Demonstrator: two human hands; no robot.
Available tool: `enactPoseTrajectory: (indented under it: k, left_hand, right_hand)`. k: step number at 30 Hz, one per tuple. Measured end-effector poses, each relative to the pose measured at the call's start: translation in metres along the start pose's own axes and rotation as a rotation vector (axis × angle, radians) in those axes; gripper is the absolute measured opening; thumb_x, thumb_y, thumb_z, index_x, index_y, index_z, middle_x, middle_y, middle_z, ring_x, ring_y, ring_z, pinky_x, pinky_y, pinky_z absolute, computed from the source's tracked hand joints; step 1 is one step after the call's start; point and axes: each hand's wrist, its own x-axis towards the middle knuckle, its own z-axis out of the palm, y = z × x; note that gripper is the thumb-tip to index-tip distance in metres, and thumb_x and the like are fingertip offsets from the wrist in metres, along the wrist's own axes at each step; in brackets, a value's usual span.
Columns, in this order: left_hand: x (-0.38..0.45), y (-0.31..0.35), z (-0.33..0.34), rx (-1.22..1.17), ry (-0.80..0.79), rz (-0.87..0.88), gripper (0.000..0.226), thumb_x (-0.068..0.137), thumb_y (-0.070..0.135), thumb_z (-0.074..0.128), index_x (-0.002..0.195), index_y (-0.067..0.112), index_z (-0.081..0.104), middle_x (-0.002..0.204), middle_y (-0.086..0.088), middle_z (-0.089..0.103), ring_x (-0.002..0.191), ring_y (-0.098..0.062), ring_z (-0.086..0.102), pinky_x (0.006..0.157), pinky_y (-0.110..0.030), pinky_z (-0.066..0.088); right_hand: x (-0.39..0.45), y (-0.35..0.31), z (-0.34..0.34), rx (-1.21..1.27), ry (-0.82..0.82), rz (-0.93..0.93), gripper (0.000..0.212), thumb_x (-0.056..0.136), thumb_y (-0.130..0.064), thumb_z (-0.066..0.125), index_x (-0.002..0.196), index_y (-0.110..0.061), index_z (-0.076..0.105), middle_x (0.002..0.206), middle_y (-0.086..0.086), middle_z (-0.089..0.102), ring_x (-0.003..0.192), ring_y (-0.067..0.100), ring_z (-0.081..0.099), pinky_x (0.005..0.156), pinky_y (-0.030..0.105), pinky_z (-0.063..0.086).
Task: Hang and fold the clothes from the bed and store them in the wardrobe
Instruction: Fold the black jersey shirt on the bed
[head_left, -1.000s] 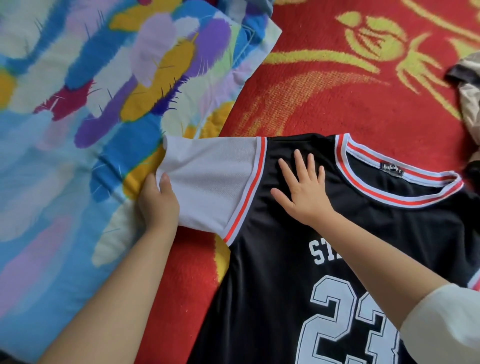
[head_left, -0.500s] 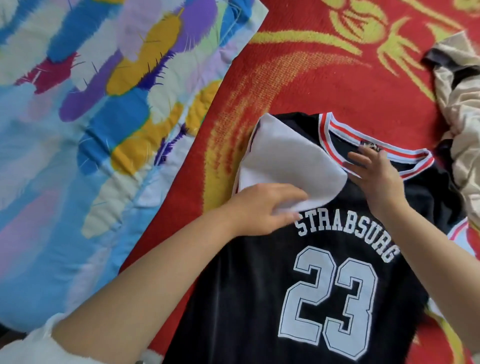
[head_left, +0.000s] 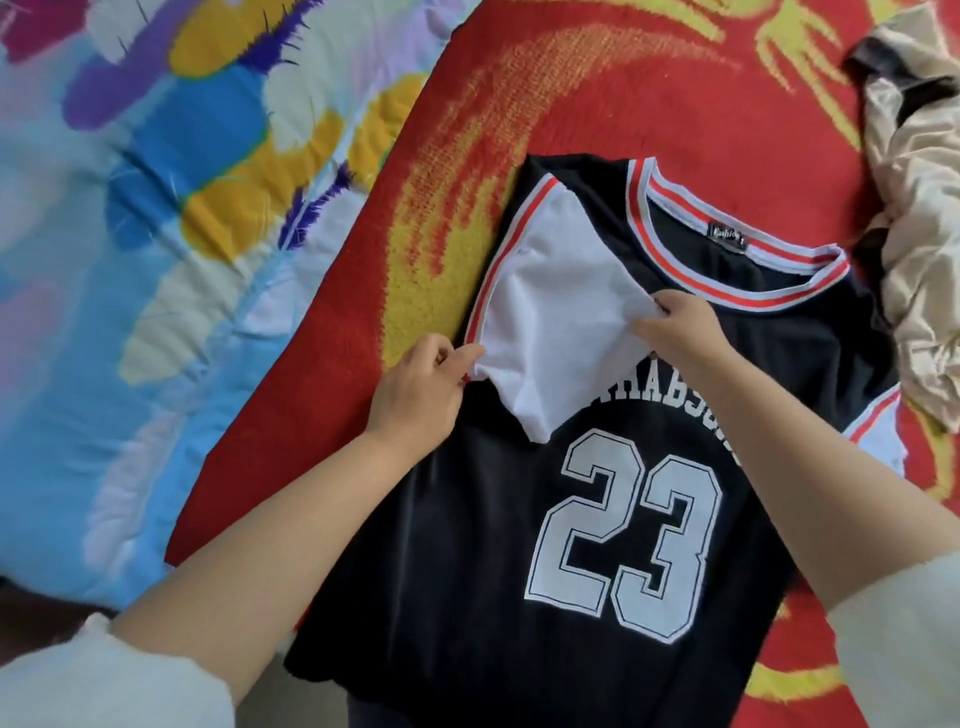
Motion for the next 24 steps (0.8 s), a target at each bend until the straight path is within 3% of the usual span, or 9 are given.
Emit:
enactPoseTrajectory:
  k: [3,4,6,9,14,18,22,24]
  left_hand:
    - [0.001,-0.009,0.0,0.033,-0.061,0.059,0.033,0.069,0.014,0.038,0.095,0.023,0.058,0.07,-0.009,0.054,0.048,-0.024,0.053,0.039,-0.018,0.028]
    - [0.0,-0.013,0.0,0.044,-0.081,0.076,0.038,0.07,0.016,0.037,0.092,0.021,0.066,0.068,-0.01,0.053,0.047,-0.024,0.052,0.04,-0.017,0.026]
    - [-0.001,-0.019,-0.002,0.09,-0.095,0.101,0.041,0.07,0.018,0.037,0.09,0.018,0.074,0.064,-0.009,0.051,0.045,-0.023,0.051,0.041,-0.017,0.023]
    - [-0.004,-0.022,-0.001,0.1,-0.086,0.111,0.041,0.072,0.02,0.04,0.092,0.02,0.075,0.059,-0.007,0.048,0.043,-0.022,0.049,0.038,-0.017,0.025]
    - [-0.006,-0.028,-0.006,0.017,-0.142,0.079,0.039,0.076,0.022,0.041,0.099,0.018,0.073,0.053,-0.006,0.057,0.042,-0.026,0.057,0.033,-0.023,0.038]
    - [-0.003,-0.029,-0.015,-0.069,-0.274,-0.121,0.039,0.09,0.024,0.035,0.122,0.012,0.055,0.079,-0.022,0.066,0.074,-0.041,0.062,0.058,-0.034,0.037]
    - [-0.002,-0.037,-0.016,0.029,-0.351,-0.212,0.032,0.098,0.021,0.037,0.129,0.018,0.044,0.09,-0.021,0.065,0.086,-0.04,0.06,0.065,-0.036,0.038]
    - [0.001,-0.041,-0.016,0.047,-0.383,-0.219,0.033,0.098,0.022,0.038,0.13,0.022,0.044,0.093,-0.019,0.065,0.089,-0.039,0.06,0.067,-0.037,0.041]
  right_hand:
    - [-0.004,0.001,-0.013,-0.253,-0.019,0.015,0.005,0.084,-0.006,0.052,0.079,-0.006,0.05,0.071,0.009,0.045,0.064,0.021,0.042,0.052,0.026,0.028]
    - [-0.003,-0.006,-0.017,-0.358,-0.015,-0.004,0.008,0.085,-0.011,0.055,0.091,-0.006,0.054,0.082,0.011,0.053,0.075,0.025,0.05,0.057,0.028,0.033]
    - [0.005,-0.029,-0.025,-0.475,0.063,-0.107,0.041,0.086,-0.02,0.059,0.122,-0.003,0.049,0.113,0.016,0.056,0.105,0.032,0.052,0.075,0.031,0.038]
    - [0.017,-0.081,-0.02,-0.484,0.12,-0.363,0.05,0.09,-0.026,0.054,0.134,-0.006,0.04,0.126,0.016,0.054,0.115,0.031,0.049,0.087,0.032,0.037]
    - [0.041,-0.135,0.012,-0.217,0.031,-0.321,0.055,0.093,-0.029,0.05,0.141,-0.011,0.029,0.132,0.008,0.048,0.108,0.017,0.051,0.065,0.016,0.036]
    - [0.057,-0.138,0.023,-0.08,0.016,-0.33,0.054,0.092,-0.01,0.051,0.142,-0.016,0.031,0.14,0.005,0.041,0.107,0.012,0.05,0.057,0.005,0.04]
    - [0.068,-0.136,0.041,-0.072,0.089,-0.401,0.057,0.091,-0.004,0.052,0.143,-0.015,0.031,0.144,0.005,0.037,0.13,0.017,0.039,0.096,0.016,0.038]
    - [0.069,-0.132,0.048,-0.193,0.156,-0.459,0.058,0.092,-0.009,0.052,0.144,-0.015,0.028,0.143,0.008,0.038,0.129,0.02,0.039,0.101,0.024,0.034]
